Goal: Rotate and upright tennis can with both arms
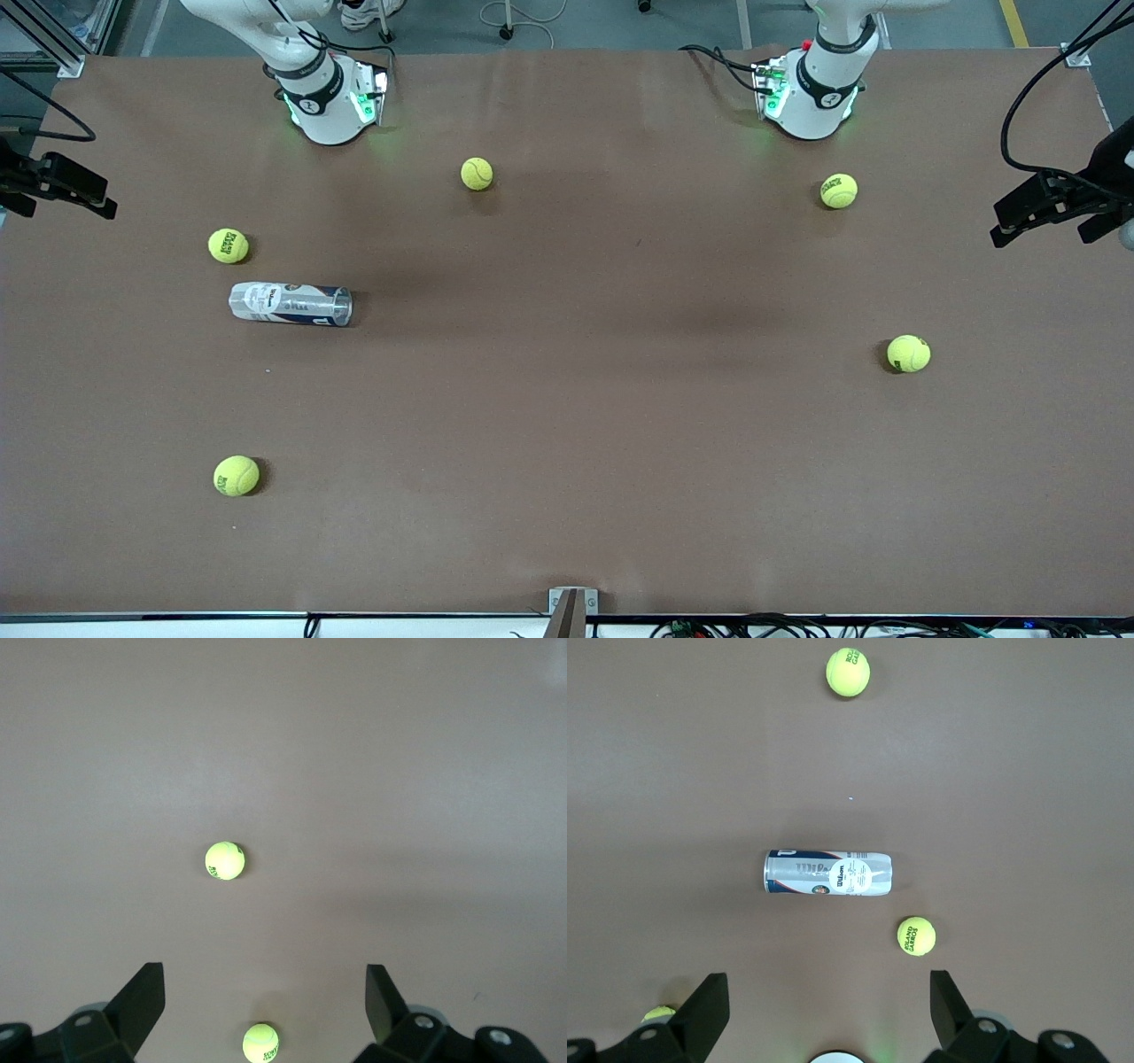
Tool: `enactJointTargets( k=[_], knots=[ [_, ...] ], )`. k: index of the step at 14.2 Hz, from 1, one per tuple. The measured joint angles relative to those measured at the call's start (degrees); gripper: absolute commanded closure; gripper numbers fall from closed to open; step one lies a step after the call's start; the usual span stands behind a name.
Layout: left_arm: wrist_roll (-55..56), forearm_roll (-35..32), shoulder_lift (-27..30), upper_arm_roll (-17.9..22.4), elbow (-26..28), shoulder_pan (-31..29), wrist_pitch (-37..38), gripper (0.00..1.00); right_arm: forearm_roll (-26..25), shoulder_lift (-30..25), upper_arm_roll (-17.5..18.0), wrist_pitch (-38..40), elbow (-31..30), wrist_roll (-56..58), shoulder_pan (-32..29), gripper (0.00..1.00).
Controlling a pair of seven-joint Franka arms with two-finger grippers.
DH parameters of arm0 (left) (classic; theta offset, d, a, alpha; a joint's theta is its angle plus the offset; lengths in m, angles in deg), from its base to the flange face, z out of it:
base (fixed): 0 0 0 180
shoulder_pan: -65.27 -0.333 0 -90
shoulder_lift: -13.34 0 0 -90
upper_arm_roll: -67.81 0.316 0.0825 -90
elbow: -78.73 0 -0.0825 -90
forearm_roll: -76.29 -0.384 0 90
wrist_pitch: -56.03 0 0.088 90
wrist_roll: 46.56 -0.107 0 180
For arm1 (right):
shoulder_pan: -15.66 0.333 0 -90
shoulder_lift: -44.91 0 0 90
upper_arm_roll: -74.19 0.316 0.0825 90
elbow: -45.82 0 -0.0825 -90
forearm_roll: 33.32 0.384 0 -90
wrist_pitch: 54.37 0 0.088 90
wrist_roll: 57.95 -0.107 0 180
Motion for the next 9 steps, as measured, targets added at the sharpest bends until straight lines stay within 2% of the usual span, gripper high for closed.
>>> enactJointTargets(
  k=[9],
  knots=[
    [0.0, 0.3, 0.0, -0.1, 0.0, 0.0, 0.0, 0.0, 0.0, -1.1, -0.1, 0.6, 0.0, 0.0, 0.0, 0.0]
  ],
)
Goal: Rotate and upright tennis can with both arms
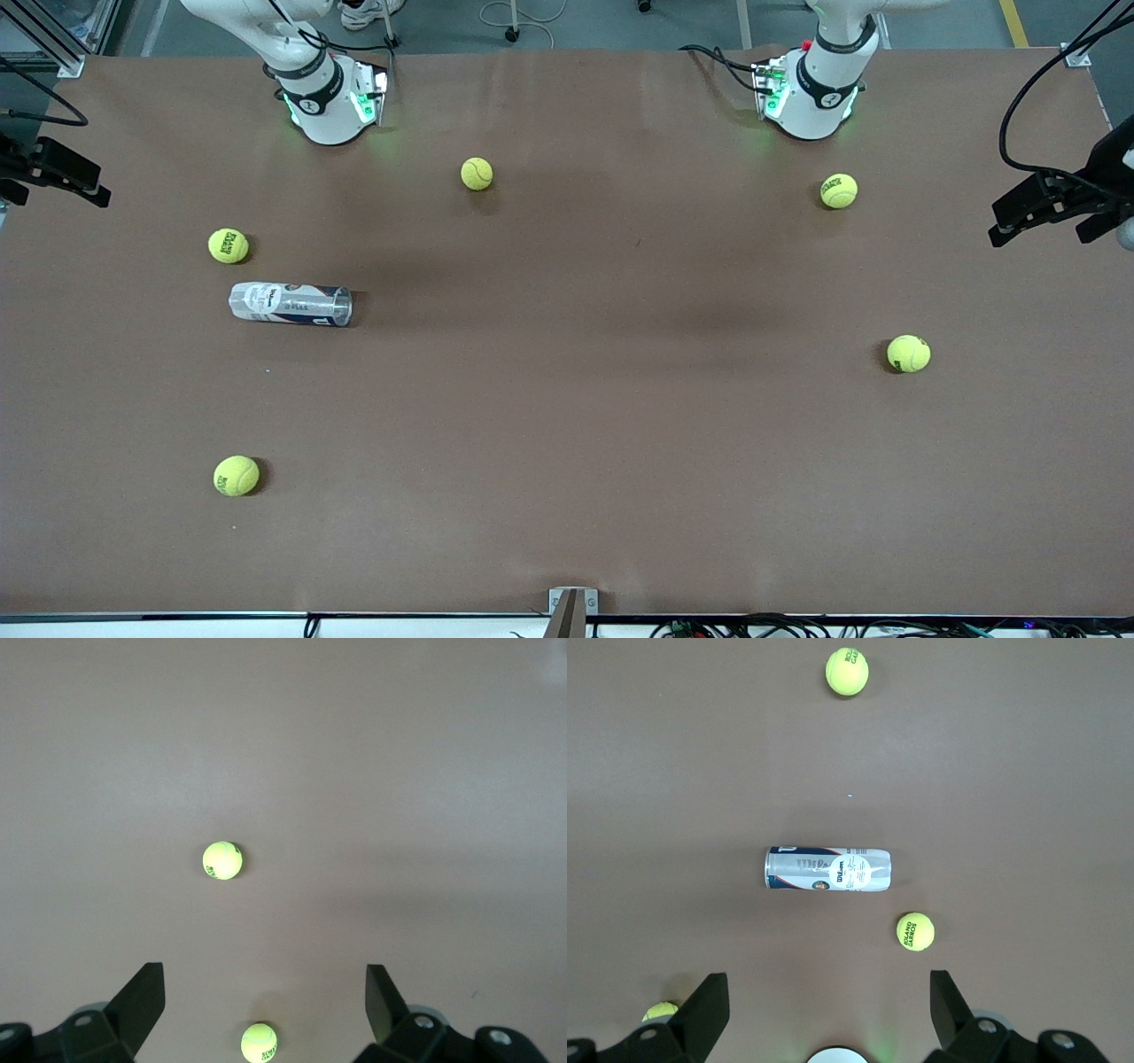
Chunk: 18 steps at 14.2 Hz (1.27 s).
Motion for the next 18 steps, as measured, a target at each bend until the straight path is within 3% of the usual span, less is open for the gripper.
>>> enactJointTargets(
  k=[7, 18],
  knots=[
    [0.0, 0.0, 0.0, 0.0, 0.0, 0.0, 0.0, 0.0, 0.0, 0.2, 0.0, -1.8, 0.7, 0.0, 0.0, 0.0],
    [0.0, 0.0, 0.1, 0.0, 0.0, 0.0, 0.0, 0.0, -0.1, 5.5, -0.7, -4.6, -0.8, -1.5, -1.4, 0.0]
  ],
)
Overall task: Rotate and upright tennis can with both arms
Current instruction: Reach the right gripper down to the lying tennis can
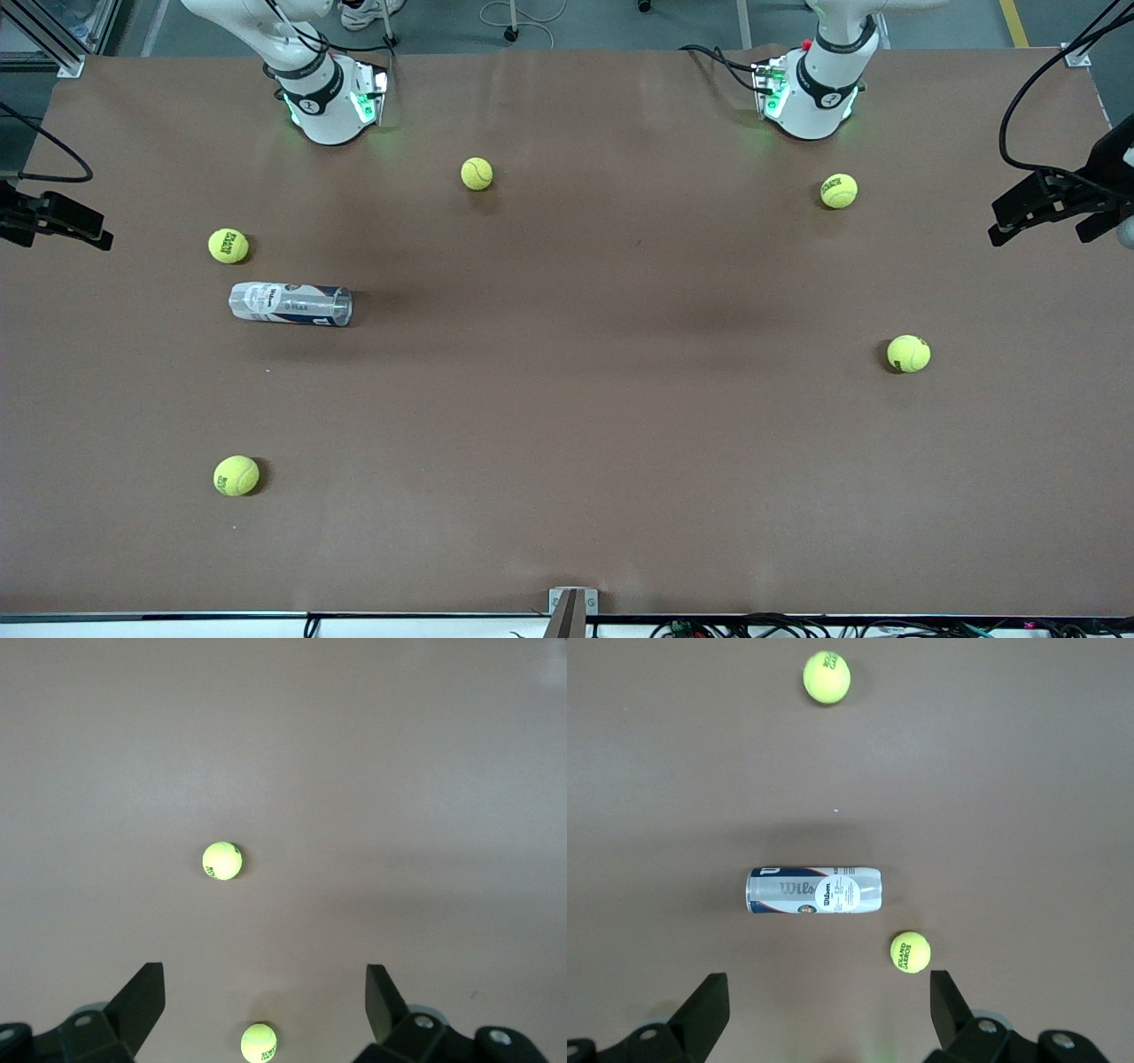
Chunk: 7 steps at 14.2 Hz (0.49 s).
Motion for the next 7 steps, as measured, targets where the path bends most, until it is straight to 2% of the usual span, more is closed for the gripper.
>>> enactJointTargets(
  k=[4, 7],
  knots=[
    [0.0, 0.0, 0.0, 0.0, 0.0, 0.0, 0.0, 0.0, 0.0, 0.3, 0.3, -3.1, -5.2, -15.1, 0.1, 0.0],
    [0.0, 0.0, 0.0, 0.0, 0.0, 0.0, 0.0, 0.0, 0.1, 0.5, 0.7, -5.4, -9.8, -32.7, 1.1, 0.0]
  ],
)
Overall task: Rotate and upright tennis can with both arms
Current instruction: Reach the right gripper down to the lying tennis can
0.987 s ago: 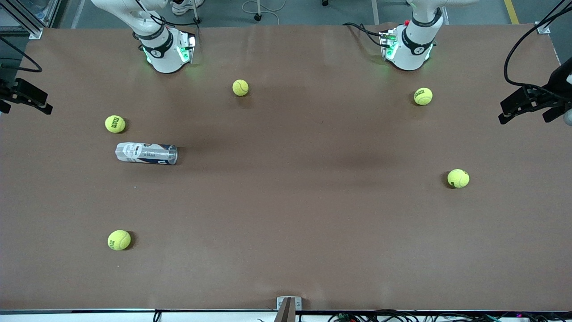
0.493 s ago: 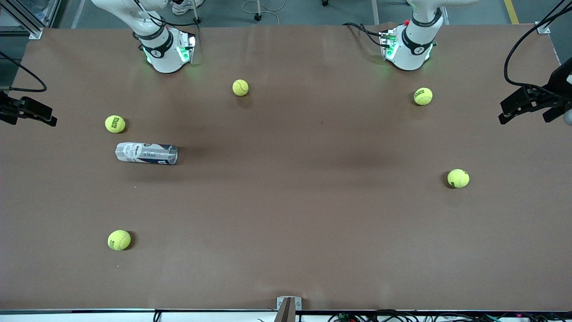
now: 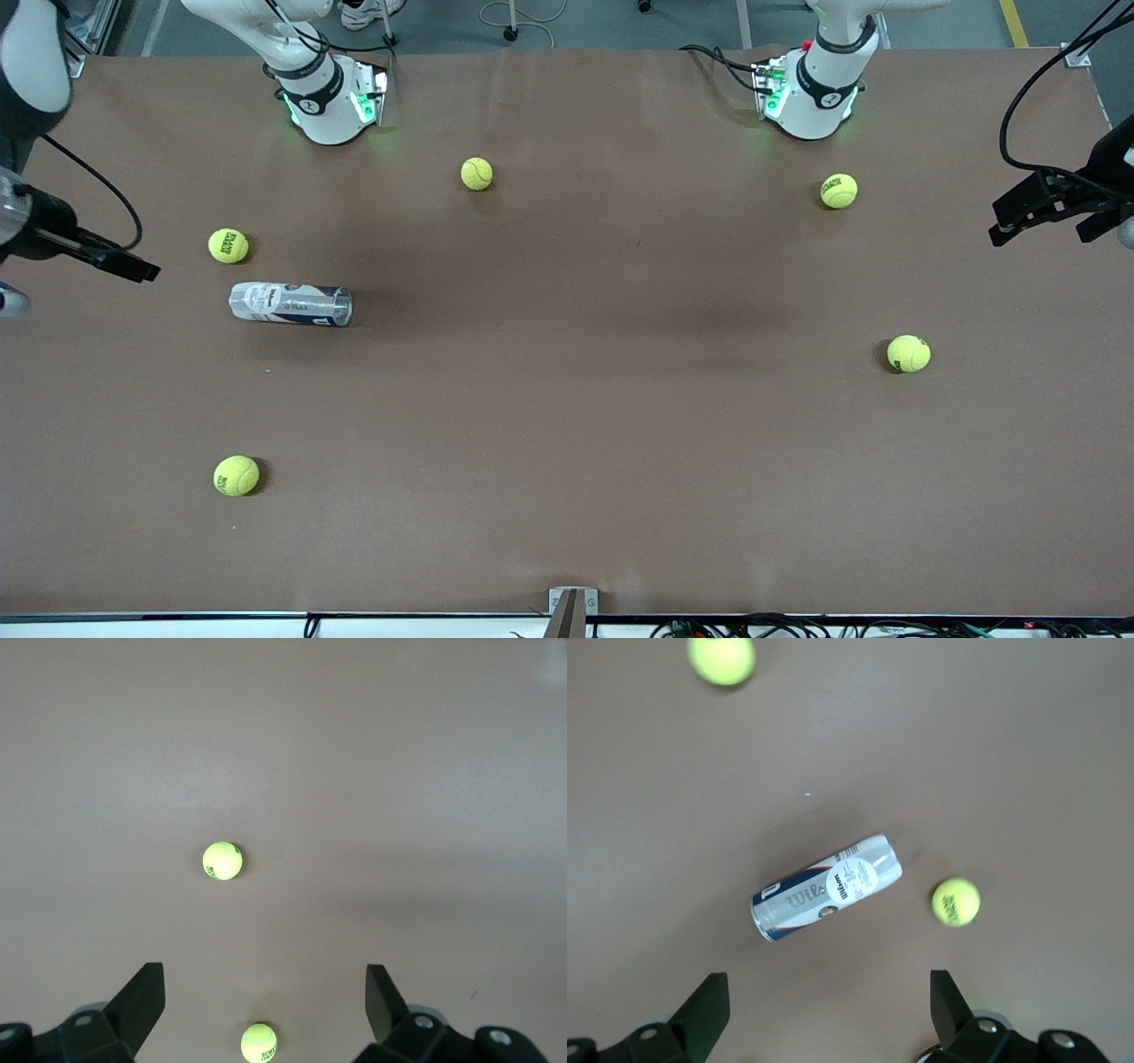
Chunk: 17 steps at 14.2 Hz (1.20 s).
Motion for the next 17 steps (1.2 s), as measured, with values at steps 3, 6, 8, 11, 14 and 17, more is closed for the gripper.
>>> enactJointTargets(
  k=[3, 6, 8, 11, 14, 17],
  knots=[
    [0.0, 0.0, 0.0, 0.1, 0.0, -0.3, 0.0, 0.0, 0.0, 0.1, 0.3, -3.7, -4.5, -15.9, 1.5, 0.0],
    [0.0, 0.0, 0.0, 0.1, 0.0, -0.5, 0.0, 0.0, 0.0, 0.2, 0.4, -8.9, -10.2, -30.9, 2.7, 0.0],
    [0.0, 0.0, 0.0, 0.1, 0.0, -0.5, 0.0, 0.0, 0.7, 0.3, 0.4, -11.5, -13.7, -38.1, 3.1, 0.0],
    [0.0, 0.0, 0.0, 0.1, 0.0, -0.5, 0.0, 0.0, 4.7, 0.3, 0.0, -16.9, -19.4, -42.8, 2.9, 0.0],
    [0.0, 0.0, 0.0, 0.1, 0.0, -0.5, 0.0, 0.0, 5.5, 0.5, -0.6, -25.6, -25.6, -46.2, 2.5, 0.0],
    [0.0, 0.0, 0.0, 0.1, 0.0, -0.5, 0.0, 0.0, 5.5, 1.9, -0.5, -32.1, -29.2, -49.3, 2.5, 0.0]
  ],
)
